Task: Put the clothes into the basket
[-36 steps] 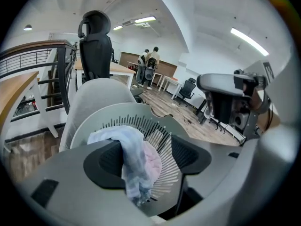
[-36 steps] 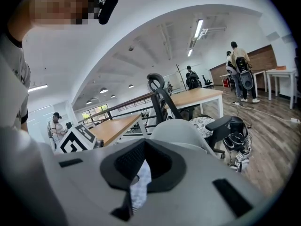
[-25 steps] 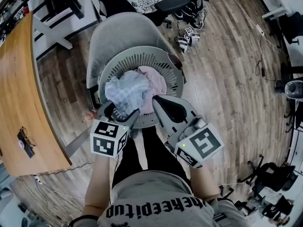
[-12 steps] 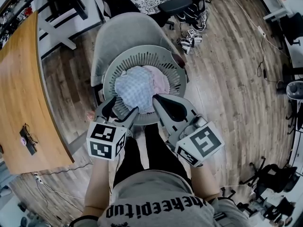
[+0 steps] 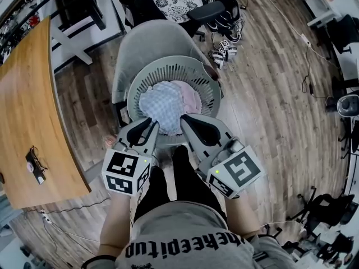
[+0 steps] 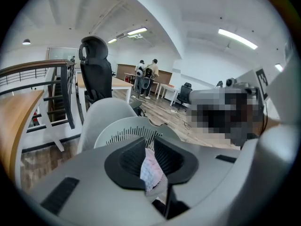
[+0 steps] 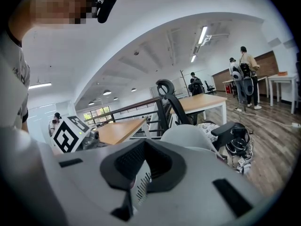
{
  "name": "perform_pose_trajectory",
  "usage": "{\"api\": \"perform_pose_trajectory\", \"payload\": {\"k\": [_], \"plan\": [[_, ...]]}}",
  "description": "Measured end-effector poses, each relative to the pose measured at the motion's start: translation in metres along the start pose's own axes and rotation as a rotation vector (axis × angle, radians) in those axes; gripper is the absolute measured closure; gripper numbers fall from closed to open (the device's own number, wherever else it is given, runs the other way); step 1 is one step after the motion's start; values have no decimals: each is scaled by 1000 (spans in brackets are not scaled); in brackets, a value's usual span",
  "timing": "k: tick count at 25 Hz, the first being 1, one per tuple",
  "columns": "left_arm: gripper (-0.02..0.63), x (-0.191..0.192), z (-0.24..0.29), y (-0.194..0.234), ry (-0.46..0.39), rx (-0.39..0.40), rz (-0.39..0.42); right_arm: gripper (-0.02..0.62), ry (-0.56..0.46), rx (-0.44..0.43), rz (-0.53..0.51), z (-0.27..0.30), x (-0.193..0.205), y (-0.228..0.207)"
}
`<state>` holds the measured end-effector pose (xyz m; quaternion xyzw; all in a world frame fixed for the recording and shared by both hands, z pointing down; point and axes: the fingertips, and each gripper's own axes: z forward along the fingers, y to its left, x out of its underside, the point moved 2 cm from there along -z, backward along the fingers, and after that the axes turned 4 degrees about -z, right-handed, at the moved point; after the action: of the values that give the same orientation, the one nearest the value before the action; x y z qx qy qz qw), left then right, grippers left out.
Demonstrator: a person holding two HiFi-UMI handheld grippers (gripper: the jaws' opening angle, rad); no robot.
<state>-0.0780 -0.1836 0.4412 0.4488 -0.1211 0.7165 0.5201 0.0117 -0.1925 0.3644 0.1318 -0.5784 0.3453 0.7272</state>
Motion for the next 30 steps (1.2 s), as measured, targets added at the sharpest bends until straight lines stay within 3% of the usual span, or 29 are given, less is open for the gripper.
{"api": "perform_pose_trajectory", "payload": {"k": [9,19,30], "plan": [[591,-15,-33,-17,-96,77,37,586,-31,35,-28,-13,-8,27],[591,-37,-70,-42,-208,186,36,586,-72,72,-70,-30,-22,55],[592,-55,-105,-66,-316,263,99,586,-121,118,-121,-49,-33,85]]}}
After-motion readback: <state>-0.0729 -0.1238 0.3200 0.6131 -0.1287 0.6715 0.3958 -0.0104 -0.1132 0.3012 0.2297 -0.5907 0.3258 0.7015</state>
